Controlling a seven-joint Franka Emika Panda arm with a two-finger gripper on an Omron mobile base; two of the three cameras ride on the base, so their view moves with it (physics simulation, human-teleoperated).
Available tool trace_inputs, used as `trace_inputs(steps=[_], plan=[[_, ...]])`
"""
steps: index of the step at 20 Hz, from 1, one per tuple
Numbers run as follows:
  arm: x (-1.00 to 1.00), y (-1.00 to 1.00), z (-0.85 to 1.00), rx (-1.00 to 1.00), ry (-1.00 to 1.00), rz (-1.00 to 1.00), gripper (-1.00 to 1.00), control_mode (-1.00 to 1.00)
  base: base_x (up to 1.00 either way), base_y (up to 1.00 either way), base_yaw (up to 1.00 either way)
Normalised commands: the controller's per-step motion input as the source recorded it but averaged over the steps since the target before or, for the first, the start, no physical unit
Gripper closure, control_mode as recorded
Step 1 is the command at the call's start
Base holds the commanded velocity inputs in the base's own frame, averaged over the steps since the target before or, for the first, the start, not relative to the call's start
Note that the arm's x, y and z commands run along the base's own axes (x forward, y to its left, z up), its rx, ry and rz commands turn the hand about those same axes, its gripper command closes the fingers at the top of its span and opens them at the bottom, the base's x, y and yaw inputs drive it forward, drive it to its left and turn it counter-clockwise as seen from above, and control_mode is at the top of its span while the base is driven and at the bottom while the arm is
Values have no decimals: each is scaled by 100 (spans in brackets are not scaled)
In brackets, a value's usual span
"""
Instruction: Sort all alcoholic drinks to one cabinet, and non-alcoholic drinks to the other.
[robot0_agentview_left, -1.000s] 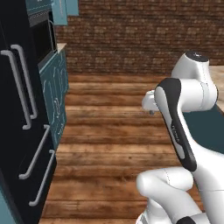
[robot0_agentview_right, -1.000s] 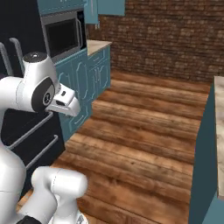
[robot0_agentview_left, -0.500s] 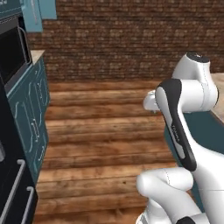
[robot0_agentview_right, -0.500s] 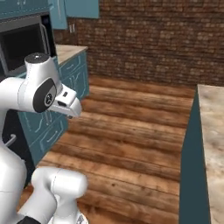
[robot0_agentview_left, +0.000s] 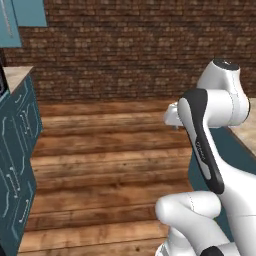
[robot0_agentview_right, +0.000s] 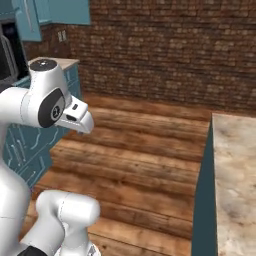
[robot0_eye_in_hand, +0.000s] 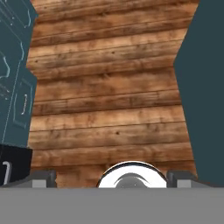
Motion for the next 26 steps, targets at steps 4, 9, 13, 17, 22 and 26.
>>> trace_inputs(steps=[4, 9, 13, 17, 22, 26], plan=[[0, 0, 0, 0, 0, 0, -100, 100, 100, -49, -5], [0, 0, 0, 0, 0, 0, -100, 100, 100, -29, 25], [0, 0, 0, 0, 0, 0, -100, 100, 100, -9, 47], [0, 0, 0, 0, 0, 0, -100, 100, 100, -9, 49], [0, 0, 0, 0, 0, 0, -100, 100, 100, -10, 48], [0, 0, 0, 0, 0, 0, -100, 100, 100, -9, 49]])
